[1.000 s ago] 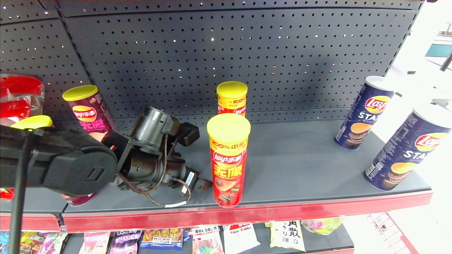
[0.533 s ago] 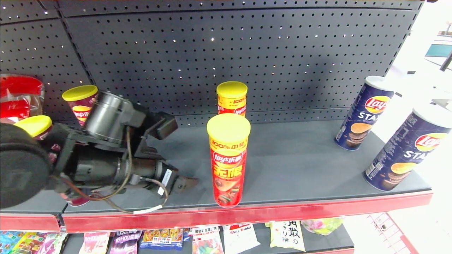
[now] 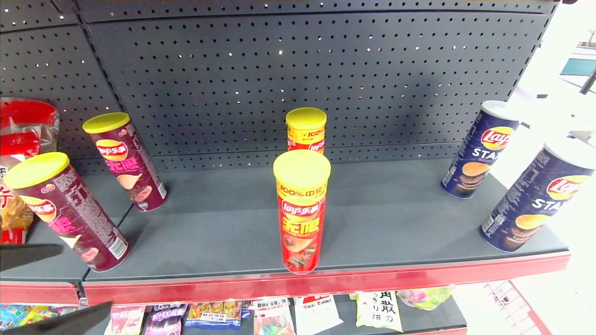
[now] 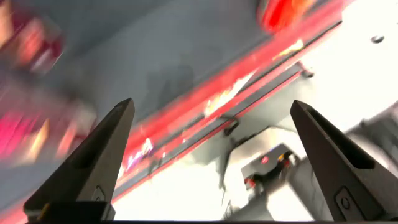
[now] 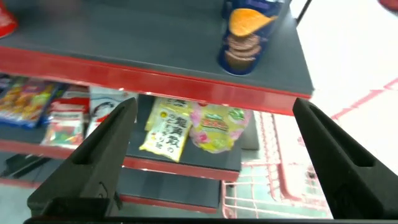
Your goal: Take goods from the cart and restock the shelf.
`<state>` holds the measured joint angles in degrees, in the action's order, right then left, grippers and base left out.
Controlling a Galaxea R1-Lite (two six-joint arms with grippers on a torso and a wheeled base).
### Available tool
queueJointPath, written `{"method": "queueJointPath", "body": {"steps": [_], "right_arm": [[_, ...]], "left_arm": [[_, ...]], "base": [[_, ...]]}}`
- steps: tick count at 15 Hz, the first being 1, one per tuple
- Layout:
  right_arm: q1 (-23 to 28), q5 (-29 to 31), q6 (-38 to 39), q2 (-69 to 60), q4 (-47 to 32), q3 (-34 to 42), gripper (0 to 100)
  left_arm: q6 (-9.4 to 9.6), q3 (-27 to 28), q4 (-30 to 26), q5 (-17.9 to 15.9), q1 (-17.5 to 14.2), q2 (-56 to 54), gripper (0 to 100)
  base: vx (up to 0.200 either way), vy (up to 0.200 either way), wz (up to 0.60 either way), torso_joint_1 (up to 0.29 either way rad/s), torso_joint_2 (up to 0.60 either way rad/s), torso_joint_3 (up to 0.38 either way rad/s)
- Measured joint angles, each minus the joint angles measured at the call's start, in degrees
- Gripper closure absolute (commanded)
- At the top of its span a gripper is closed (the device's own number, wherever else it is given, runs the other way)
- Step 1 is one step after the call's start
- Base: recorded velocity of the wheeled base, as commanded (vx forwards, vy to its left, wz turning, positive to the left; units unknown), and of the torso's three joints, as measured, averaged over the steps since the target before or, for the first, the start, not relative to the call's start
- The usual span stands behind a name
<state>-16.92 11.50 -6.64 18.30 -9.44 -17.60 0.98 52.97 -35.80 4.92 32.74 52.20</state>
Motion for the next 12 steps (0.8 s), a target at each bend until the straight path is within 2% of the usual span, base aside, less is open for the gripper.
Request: {"method": "queueJointPath", "body": {"steps": [1, 3, 5, 7, 8, 9, 12], "right_arm": [[3.04, 0.00, 0.00, 0.00, -0.27, -0.02, 0], [10.07, 0.02, 0.00, -0.24, -1.78, -0.23, 0], [17.97, -0.99, 0.07, -2.29, -4.74, 0.09, 0], [20.88, -4.57, -0.44, -6.86, -6.88, 1.40, 0], [21.25, -7.75, -0.85, -8.94, -7.47, 2.17, 0], [20.94, -11.87, -1.05, -10.25, -7.86, 2.94, 0], [17.99, -13.81, -1.23, -13.03, -8.35, 4.62, 0]], "left_arm": [[-0.11, -0.22, -4.27, 1.45, -1.30, -5.62, 0], [-0.16, -1.01, -11.52, 2.90, -7.52, -15.57, 0], [-0.18, -2.72, -18.91, 3.63, -19.49, -26.60, 0], [-0.11, -5.92, -22.30, 3.99, -27.29, -37.05, 0], [-0.60, -8.59, -22.38, 4.43, -29.81, -41.90, 0], [-2.28, -11.08, -21.32, 5.17, -31.38, -45.31, 0], [-4.89, -15.74, -20.30, 8.51, -33.21, -50.36, 0]], "base": [[0.000, 0.000, 0.00, 0.000, 0.00, 0.000], [0.000, 0.000, 0.00, 0.000, 0.00, 0.000], [0.000, 0.000, 0.00, 0.000, 0.00, 0.000], [0.000, 0.000, 0.00, 0.000, 0.00, 0.000], [0.000, 0.000, 0.00, 0.000, 0.00, 0.000], [0.000, 0.000, 0.00, 0.000, 0.00, 0.000], [0.000, 0.000, 0.00, 0.000, 0.00, 0.000]]}}
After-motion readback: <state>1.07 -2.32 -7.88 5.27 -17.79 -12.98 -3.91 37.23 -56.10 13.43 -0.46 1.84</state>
